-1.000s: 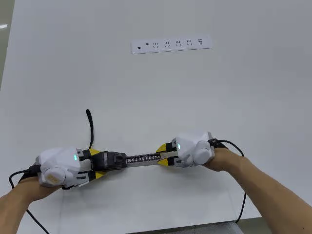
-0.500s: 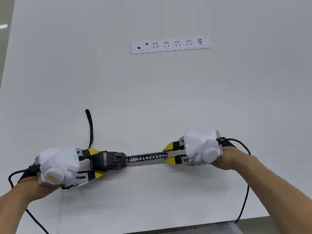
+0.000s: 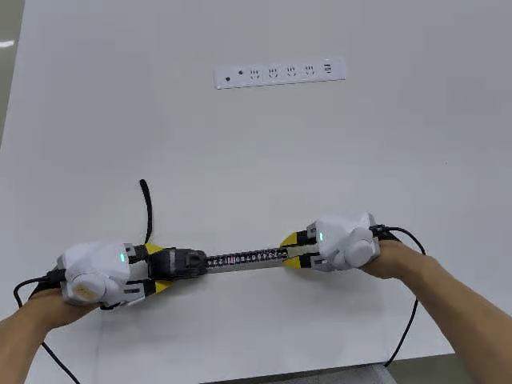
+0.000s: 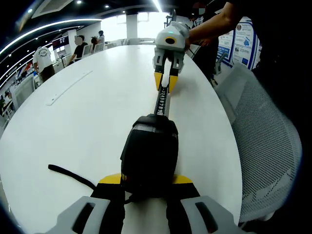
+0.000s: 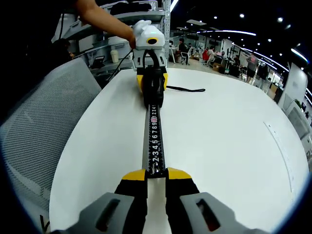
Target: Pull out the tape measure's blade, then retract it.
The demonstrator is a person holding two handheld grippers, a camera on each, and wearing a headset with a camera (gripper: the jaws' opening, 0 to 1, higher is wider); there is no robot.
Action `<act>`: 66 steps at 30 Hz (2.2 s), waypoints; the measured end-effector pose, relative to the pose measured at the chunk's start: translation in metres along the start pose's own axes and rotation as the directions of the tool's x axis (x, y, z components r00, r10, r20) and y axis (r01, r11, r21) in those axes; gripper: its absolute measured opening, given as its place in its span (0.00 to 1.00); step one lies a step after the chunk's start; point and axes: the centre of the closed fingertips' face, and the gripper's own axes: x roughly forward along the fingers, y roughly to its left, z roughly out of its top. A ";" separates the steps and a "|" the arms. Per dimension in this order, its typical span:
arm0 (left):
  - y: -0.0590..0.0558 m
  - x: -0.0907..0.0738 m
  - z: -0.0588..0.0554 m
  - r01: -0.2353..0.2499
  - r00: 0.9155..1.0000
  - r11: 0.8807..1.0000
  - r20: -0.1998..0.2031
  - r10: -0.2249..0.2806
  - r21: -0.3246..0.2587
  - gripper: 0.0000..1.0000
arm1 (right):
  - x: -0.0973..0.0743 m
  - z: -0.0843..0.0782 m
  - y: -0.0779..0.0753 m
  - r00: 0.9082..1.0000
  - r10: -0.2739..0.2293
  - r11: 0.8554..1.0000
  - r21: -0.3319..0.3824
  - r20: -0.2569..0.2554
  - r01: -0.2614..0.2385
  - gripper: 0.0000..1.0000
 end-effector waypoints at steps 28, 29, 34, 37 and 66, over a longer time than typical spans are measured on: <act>0.001 0.001 -0.001 0.001 1.000 1.000 -0.011 -0.001 -0.003 0.29 | -0.035 -0.038 -0.005 0.998 -0.025 1.000 0.004 -0.057 0.025 0.11; 0.001 0.001 -0.001 0.001 1.000 1.000 -0.012 -0.001 -0.002 0.29 | -0.036 -0.038 -0.006 0.998 -0.026 1.000 0.003 -0.059 0.026 0.11; 0.001 0.001 -0.002 0.001 1.000 1.000 -0.015 -0.001 -0.002 0.29 | -0.042 -0.042 -0.006 0.997 -0.030 1.000 0.003 -0.067 0.030 0.11; 0.001 0.001 -0.002 0.001 1.000 1.000 -0.018 -0.001 -0.001 0.29 | -0.044 -0.045 -0.007 0.997 -0.032 0.999 0.004 -0.070 0.032 0.11; 0.000 0.002 -0.001 0.011 0.998 1.000 -0.061 -0.010 0.018 0.30 | -0.054 -0.063 -0.004 0.990 -0.030 1.000 -0.013 -0.141 0.028 0.12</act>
